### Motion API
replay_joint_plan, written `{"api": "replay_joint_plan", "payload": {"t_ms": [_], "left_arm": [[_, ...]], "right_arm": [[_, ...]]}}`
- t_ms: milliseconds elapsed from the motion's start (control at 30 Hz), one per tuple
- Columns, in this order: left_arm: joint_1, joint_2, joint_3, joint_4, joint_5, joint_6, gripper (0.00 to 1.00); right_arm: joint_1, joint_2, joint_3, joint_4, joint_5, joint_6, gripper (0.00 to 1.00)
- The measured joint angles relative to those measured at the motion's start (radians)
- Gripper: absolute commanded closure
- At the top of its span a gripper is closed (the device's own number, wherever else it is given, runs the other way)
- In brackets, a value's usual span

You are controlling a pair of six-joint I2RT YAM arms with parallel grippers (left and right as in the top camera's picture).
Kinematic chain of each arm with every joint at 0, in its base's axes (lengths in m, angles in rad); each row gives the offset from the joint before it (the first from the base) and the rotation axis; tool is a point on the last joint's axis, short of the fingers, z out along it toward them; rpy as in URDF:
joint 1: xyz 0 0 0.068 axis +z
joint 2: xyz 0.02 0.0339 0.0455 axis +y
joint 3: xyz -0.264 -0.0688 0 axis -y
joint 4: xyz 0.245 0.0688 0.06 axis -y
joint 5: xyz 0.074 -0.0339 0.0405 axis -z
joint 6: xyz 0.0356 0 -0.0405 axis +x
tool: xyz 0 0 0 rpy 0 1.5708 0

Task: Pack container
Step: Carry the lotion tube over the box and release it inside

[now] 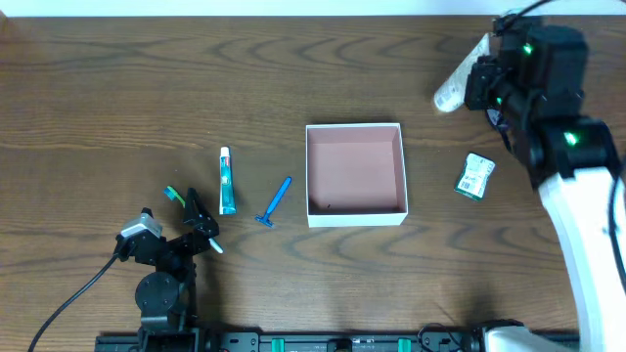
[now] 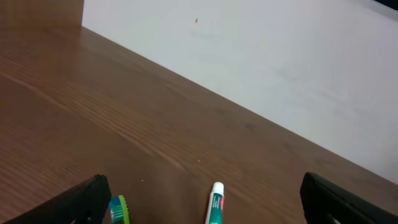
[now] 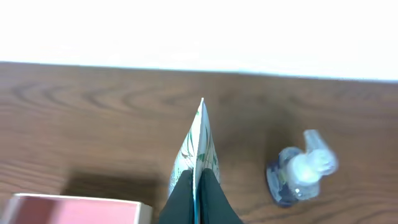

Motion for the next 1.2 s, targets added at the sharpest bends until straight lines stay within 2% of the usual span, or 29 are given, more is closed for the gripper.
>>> {"api": "replay_joint_plan", "payload": {"t_ms": [200,467,800,1200], "left_arm": [[0.000,0.000,0.000,0.000,0.000,0.000,0.02],[0.000,0.000,0.000,0.000,0.000,0.000,0.02],[0.000,0.000,0.000,0.000,0.000,0.000,0.02],[0.000,0.000,0.000,0.000,0.000,0.000,0.02]], "right_arm": [[0.108,-0.128,0.006,-0.095,0.034,0.064,0.99],[0.296,-0.135,0.006,-0.116,0.018,0.218,0.99],[0.470,0.048,0.006,-0.101,0.093,0.373,0.99],[0.602,0.206,0.006,-0.012,0.267,0.411,0.99]]}}
